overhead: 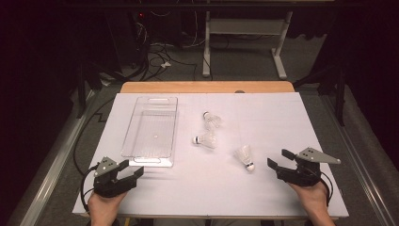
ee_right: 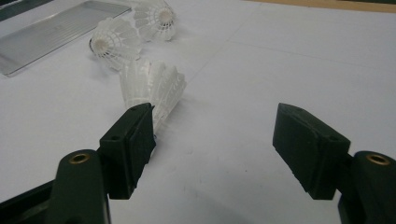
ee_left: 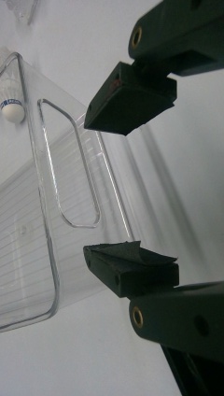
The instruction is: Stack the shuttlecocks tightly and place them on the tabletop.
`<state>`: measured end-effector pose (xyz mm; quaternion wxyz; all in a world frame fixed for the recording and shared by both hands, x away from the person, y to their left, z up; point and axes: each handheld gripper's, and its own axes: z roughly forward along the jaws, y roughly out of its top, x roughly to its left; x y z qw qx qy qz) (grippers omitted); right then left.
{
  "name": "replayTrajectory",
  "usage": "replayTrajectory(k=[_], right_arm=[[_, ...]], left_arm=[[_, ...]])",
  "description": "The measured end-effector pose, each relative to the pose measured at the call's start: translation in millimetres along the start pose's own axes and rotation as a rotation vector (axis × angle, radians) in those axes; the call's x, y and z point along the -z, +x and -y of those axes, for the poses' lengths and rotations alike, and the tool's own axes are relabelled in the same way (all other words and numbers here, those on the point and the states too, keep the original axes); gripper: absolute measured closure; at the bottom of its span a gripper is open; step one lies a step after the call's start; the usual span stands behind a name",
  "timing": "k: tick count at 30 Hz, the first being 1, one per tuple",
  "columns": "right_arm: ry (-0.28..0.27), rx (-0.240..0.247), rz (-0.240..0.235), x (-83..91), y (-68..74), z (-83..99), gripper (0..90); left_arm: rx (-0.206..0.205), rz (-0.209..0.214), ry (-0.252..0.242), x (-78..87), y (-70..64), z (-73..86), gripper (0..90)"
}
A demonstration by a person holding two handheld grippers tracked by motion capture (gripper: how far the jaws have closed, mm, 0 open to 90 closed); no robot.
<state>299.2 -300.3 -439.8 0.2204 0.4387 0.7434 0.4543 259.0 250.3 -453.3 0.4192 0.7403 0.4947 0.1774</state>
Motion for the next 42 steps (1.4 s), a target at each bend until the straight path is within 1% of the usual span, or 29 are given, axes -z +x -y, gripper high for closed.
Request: replayTrajectory(k=[4, 8, 13, 18, 25, 28, 30, 36, 39, 41, 42], right_arm=[[-0.006, 0.008, -0.004, -5.3, 5.8, -6.6, 30.7], [-0.004, 0.025, -0.011, -11.7, 11.3, -11.4, 31.2], [-0.002, 0.031, -0.020, -17.7, 15.3, -14.9, 31.8], [-0.007, 0.020, -0.023, -21.9, 17.1, -17.5, 32.3], [0.006, 0.012, -0.030, -26.8, 19.0, -23.5, 33.4], [0.024, -0.001, -0.037, -29.4, 18.9, -26.1, 33.8], [0.026, -0.009, -0.038, -31.2, 19.2, -27.1, 34.1], [0.046, -0.010, -0.048, -36.5, 20.8, -32.3, 36.2], [0.052, -0.023, -0.055, -38.2, 20.4, -36.5, 37.8], [0.067, -0.048, -0.069, -40.0, 20.0, -40.3, 39.4], [0.077, -0.052, -0.070, -41.1, 20.0, -42.3, 40.4]], left_arm=[[-0.005, 0.005, 0.003, -0.1, -0.4, -0.1, 34.8], [0.000, 0.004, -0.002, 0.0, -0.1, 0.1, 34.8], [-0.003, 0.004, 0.004, -0.3, 0.0, -0.1, 34.7], [0.006, 0.001, -0.003, 0.6, 0.3, 0.4, 34.7], [0.007, 0.002, 0.000, -0.1, 0.4, 0.4, 34.7], [0.008, 0.002, 0.003, 0.0, 0.5, 0.4, 34.7], [0.009, 0.002, 0.004, -0.3, 0.4, 0.2, 34.8], [0.009, -0.001, 0.000, 0.2, 1.0, 0.4, 34.7], [0.008, 0.000, 0.000, 0.3, 0.9, 0.4, 34.7], [0.008, 0.002, 0.001, 0.1, 1.4, 0.4, 34.7], [0.009, 0.003, 0.001, -0.1, 1.6, 0.4, 34.7]])
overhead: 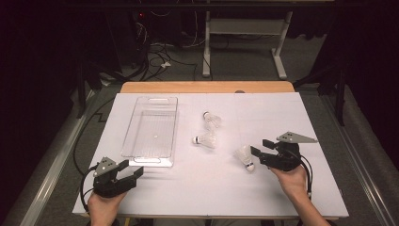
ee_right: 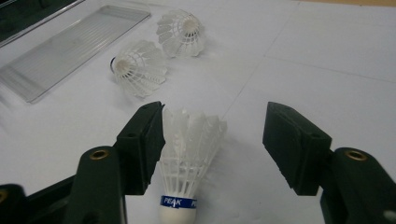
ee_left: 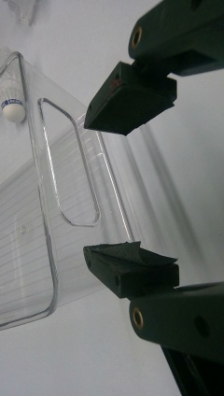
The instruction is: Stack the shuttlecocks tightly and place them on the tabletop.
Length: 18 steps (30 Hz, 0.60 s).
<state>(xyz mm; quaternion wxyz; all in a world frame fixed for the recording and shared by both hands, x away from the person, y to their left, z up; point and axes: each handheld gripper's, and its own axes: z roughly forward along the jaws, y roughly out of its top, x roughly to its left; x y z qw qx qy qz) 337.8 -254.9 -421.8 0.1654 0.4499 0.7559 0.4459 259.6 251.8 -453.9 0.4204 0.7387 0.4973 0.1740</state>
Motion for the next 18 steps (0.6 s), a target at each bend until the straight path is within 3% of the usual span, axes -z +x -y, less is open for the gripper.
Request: replayTrajectory(k=[5, 18], right_arm=[[0.037, -0.007, -0.028, -7.6, 2.0, -10.0, 45.3], [0.104, 0.013, -0.028, -21.4, 8.3, -34.4, 48.1]], left_arm=[[-0.002, 0.000, -0.002, 0.4, -0.5, 0.2, 34.7], [-0.008, 0.007, 0.006, -0.8, -0.9, -0.2, 34.7]])
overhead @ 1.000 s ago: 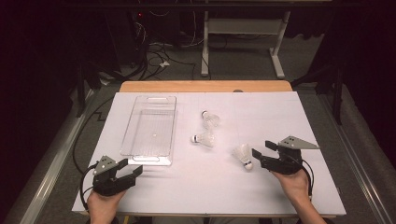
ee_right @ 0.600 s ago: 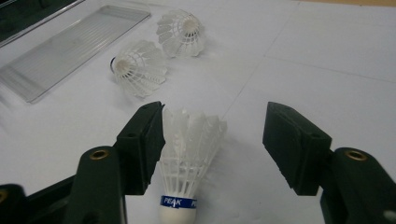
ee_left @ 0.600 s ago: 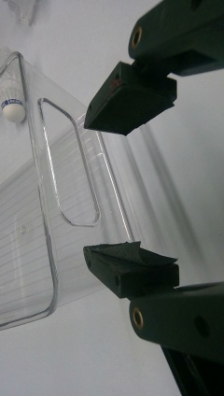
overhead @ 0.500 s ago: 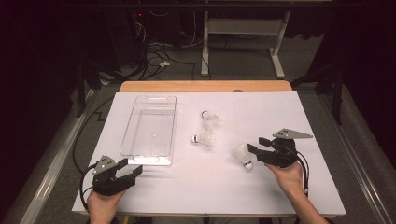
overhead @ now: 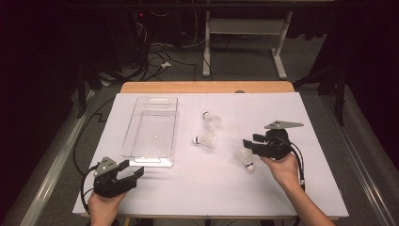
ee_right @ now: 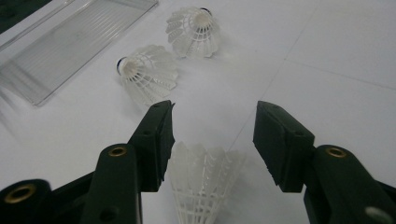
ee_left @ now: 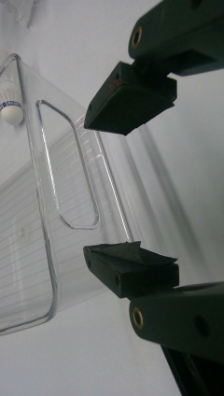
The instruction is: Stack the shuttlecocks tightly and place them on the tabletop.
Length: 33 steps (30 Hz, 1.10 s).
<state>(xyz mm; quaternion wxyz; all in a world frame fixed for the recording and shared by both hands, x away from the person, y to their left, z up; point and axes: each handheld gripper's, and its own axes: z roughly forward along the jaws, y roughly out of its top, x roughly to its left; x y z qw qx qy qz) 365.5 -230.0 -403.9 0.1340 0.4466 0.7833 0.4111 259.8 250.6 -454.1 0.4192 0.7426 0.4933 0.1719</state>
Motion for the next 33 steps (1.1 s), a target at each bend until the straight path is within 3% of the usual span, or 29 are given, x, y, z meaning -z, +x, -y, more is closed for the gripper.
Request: replayTrajectory(k=[15, 33], right_arm=[[0.062, 0.017, -0.015, -16.9, 8.3, -25.9, 48.2], [0.142, 0.061, 0.005, -41.5, 23.2, -57.1, 50.7]], left_arm=[[0.005, 0.002, -0.005, 0.8, 0.9, 0.4, 35.0], [0.002, 0.001, -0.004, 0.6, 0.1, 0.3, 35.0]])
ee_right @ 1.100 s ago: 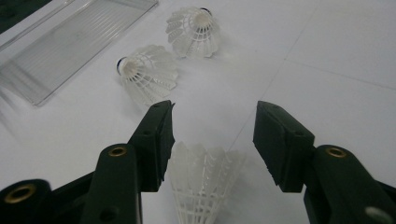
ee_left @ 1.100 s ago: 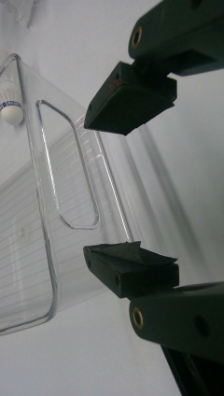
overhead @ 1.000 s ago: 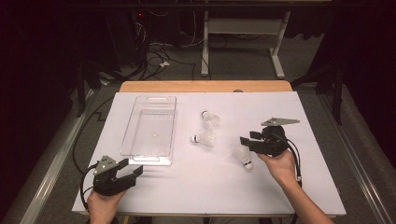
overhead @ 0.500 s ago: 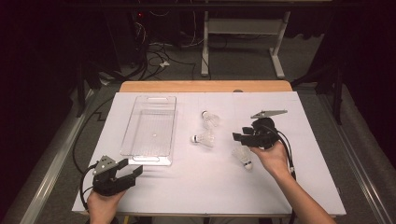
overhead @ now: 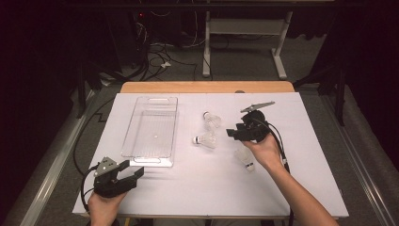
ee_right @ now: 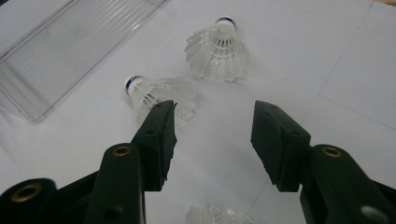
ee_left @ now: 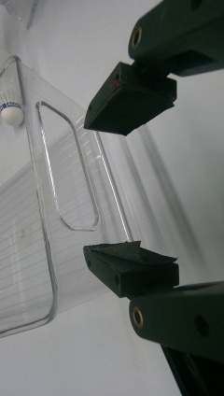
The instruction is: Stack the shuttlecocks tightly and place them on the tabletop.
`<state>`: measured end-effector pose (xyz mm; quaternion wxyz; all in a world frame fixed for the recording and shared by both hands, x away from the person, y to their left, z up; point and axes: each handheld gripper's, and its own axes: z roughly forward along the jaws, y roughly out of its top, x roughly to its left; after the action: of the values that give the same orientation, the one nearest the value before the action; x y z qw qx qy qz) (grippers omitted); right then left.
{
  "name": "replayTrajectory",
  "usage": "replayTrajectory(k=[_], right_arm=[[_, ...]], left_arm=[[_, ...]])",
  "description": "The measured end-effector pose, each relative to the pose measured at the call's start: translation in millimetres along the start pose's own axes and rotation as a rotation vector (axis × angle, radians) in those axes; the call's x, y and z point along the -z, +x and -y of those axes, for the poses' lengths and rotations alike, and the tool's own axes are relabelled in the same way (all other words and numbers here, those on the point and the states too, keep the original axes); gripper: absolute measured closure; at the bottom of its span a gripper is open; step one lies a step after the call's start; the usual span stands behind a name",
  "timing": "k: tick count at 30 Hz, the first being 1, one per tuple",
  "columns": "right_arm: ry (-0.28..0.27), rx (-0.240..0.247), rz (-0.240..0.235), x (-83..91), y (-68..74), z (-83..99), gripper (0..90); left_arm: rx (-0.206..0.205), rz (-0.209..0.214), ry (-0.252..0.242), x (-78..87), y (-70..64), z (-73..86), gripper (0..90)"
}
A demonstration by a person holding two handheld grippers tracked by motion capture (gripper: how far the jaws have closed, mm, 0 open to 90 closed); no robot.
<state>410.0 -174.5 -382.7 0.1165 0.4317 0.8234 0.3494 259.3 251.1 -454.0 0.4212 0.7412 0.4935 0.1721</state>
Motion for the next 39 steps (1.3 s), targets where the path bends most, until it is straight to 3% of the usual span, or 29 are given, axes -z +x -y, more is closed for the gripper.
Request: replayTrajectory(k=[18, 39], right_arm=[[0.067, 0.009, 0.011, -24.5, 5.3, -27.8, 53.8], [0.120, -0.032, -0.008, -65.3, 11.1, -48.3, 56.1]], left_arm=[[-0.001, 0.009, 0.005, -0.9, 0.4, -0.2, 35.1], [-0.017, 0.009, 0.010, -1.7, -0.8, -0.5, 35.2]])
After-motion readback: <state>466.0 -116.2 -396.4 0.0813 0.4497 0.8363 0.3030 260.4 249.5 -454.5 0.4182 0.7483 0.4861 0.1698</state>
